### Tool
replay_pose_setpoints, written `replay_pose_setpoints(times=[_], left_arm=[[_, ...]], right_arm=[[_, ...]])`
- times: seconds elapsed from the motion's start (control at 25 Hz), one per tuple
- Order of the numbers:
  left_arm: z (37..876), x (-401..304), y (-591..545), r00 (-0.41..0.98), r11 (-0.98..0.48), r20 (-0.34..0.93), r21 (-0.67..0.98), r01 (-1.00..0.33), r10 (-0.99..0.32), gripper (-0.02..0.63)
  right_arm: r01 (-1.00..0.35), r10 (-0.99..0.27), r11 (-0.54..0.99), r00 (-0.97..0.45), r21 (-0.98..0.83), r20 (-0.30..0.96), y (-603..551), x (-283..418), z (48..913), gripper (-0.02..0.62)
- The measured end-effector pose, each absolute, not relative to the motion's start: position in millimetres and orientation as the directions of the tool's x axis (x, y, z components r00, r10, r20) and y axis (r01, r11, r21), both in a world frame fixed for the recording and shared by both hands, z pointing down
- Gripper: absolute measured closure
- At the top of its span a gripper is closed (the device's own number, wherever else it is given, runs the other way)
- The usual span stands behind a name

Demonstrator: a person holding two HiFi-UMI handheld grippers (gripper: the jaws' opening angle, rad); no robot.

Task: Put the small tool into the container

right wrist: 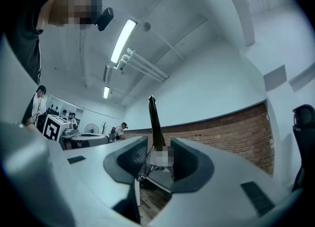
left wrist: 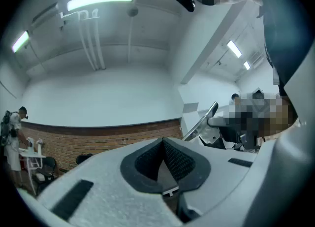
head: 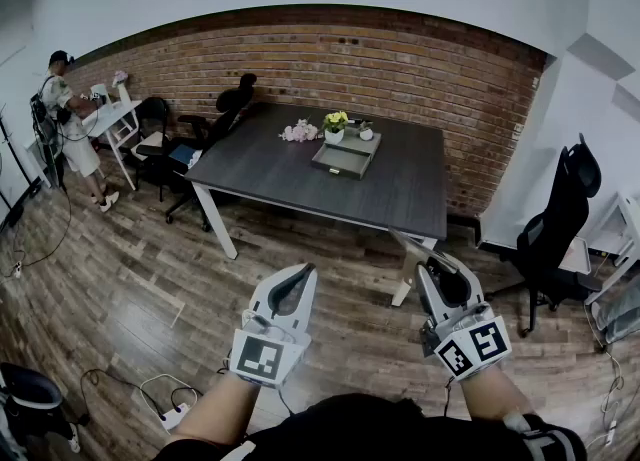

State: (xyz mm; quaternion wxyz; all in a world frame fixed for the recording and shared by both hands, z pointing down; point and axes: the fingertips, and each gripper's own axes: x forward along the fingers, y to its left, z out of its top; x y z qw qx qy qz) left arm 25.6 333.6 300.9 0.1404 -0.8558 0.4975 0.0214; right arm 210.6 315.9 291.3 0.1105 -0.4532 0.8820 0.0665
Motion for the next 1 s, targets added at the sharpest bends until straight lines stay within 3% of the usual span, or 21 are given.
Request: replay_pose_setpoints(times=[0.6, 1.0], left_arm=[[312.0, 33.0, 326.9, 0.506, -0.474, -0.146, -0.206, -0.856, -0.850, 0.598], [308.3, -1.3, 321.8, 0.506, -0.476, -0.160, -0.192, -0.858, -0.848, 0.598]], right_arm=[[-0.811, -0.785, 0.586, -0.568, 0.001, -0.248, 313.0, 218.1, 292.1, 0.453], [-0.817, -0.793, 0.577, -0.560, -0.001, -0.240, 304.3, 189.7, 294.5, 0.453]])
